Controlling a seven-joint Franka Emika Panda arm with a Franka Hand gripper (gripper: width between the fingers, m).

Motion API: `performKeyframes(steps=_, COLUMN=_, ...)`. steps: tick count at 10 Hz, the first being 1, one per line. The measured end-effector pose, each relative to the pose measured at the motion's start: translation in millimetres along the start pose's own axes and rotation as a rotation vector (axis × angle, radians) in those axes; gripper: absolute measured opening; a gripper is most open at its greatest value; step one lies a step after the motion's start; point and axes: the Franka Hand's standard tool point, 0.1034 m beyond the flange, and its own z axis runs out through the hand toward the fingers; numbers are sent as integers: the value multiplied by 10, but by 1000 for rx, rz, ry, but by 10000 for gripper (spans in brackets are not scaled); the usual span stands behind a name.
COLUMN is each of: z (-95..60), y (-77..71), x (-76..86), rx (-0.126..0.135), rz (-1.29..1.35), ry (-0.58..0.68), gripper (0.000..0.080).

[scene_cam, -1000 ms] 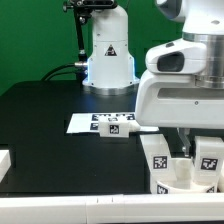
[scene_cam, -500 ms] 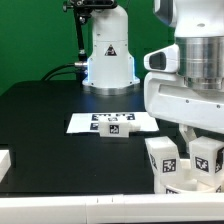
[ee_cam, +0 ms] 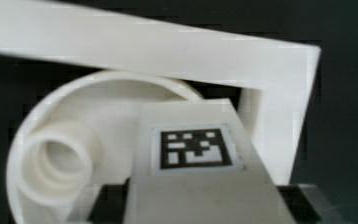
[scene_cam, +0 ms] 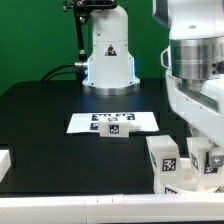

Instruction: Assemble stool

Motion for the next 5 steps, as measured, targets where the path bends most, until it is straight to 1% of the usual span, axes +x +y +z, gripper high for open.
performKeyframes(steps=1, z=1, y=2, x=6, rx=2, rz=110, ry=-10, gripper=334)
performKeyframes(steps=3, z=0, y=2, x=5, rx=2, rz=121, ry=-10, gripper=334)
performKeyframes(steps=4, z=3, y=19, x=4, rx=-9, rz=52, ry=-11, gripper=334)
performKeyframes(steps=5, z=-1, y=51, x=-9, rx=-34, rz=-26, ry=-16, gripper=531)
